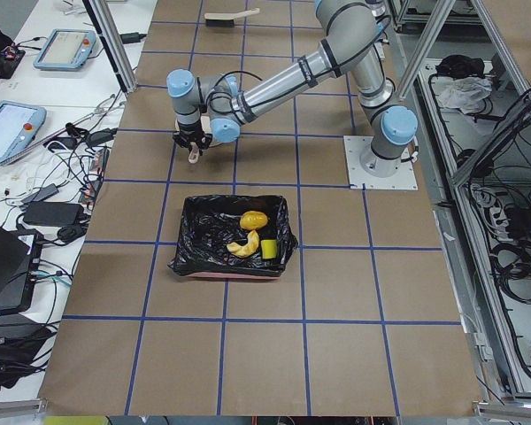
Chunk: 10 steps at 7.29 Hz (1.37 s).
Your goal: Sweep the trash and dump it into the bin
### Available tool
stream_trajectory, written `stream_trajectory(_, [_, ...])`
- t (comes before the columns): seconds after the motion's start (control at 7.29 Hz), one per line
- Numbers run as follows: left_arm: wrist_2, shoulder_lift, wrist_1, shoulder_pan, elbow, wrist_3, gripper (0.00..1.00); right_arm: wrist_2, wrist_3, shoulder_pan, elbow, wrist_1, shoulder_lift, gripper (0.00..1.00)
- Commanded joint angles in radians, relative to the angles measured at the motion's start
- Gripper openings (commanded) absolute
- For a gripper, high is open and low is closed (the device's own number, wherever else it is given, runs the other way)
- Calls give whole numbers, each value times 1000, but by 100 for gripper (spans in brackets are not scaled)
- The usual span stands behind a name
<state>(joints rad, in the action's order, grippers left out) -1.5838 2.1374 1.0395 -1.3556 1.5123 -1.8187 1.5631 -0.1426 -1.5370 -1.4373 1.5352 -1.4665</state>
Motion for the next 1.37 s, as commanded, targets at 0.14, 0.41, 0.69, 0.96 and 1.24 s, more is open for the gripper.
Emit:
stream_trajectory(0.14, [7, -2, 2, 0, -3, 19, 17, 0, 0, 0, 0, -1, 0, 100])
stream_trajectory(0.41, [7, -5, 2, -8, -3, 24, 34, 0, 0, 0, 0, -1, 0, 100])
stream_trajectory(0.69, [17, -16, 13, -4, -6, 25, 75, 0, 0, 0, 0, -1, -2, 100])
stream_trajectory(0.96, [22, -30, 16, -8, -6, 36, 81, 0, 0, 0, 0, -1, -2, 100])
stream_trajectory(1.24, [22, -68, 75, -3, -9, 65, 81, 3, -2, 0, 0, -1, -2, 100])
